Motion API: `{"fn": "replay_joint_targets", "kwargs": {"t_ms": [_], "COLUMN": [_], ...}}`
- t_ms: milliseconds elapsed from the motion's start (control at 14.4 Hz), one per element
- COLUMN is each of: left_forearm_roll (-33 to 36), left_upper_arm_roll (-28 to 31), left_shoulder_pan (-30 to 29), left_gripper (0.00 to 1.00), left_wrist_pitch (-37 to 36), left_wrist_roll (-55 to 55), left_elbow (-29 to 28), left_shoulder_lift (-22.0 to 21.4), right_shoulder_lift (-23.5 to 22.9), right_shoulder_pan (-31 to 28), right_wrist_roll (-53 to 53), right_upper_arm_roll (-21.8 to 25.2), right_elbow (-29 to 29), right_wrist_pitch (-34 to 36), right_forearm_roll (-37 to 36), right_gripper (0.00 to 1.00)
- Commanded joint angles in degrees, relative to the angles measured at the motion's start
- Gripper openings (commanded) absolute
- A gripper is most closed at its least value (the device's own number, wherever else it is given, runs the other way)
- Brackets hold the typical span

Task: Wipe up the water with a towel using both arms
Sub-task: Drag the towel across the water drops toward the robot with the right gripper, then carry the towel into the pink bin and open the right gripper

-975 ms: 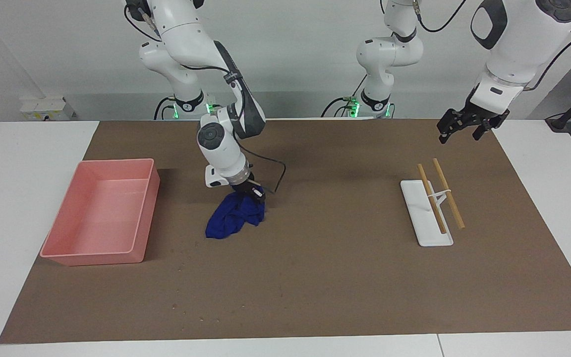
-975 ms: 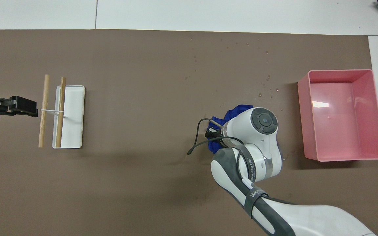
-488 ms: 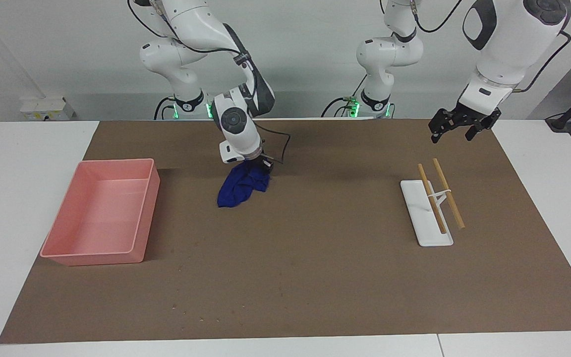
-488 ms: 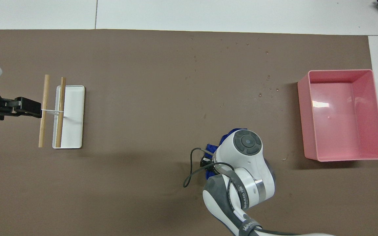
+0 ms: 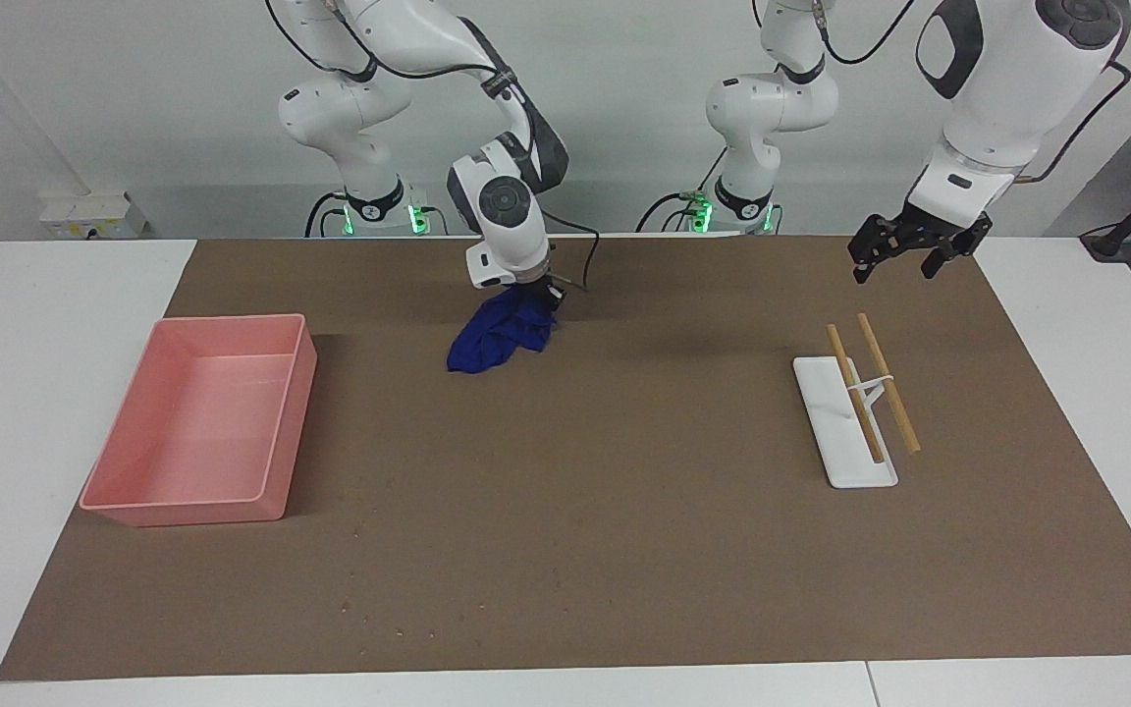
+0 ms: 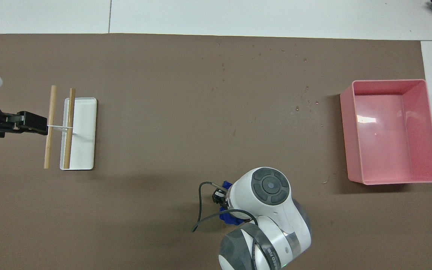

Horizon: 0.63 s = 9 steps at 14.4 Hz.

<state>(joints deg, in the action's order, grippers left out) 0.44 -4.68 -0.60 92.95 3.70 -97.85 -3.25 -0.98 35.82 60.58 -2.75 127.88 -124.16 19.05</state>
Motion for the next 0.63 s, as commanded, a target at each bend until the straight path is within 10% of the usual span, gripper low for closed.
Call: {"fn": "replay_joint_targets", "kwargs": {"t_ms": [0,557], "left_forearm_roll": [0.8,0.8], "left_upper_arm_roll": [-0.9,-0.9], "left_shoulder_pan": [-0.6,0.0], "left_gripper": [1.00,1.00], "left_wrist_pitch": [-0.7,-0.1], "left_wrist_roll": [-0.2,-0.6], "left_elbow": [-0.8,-0.8], "left_shoulder_lift": [-1.2,-1.2], "right_shoulder_lift": [3.9,8.9], "right_shoulder_pan": [-4.2,-27.0], "right_wrist_roll": [0.5,-4.3], "right_upper_arm_roll": [0.1,0.4], "right_elbow": [-5.0,-21.8], "right_wrist_pitch": [4.7,22.7], "right_forearm_roll": [0.2,-0.8], "right_gripper": [0.00,0.00]}}
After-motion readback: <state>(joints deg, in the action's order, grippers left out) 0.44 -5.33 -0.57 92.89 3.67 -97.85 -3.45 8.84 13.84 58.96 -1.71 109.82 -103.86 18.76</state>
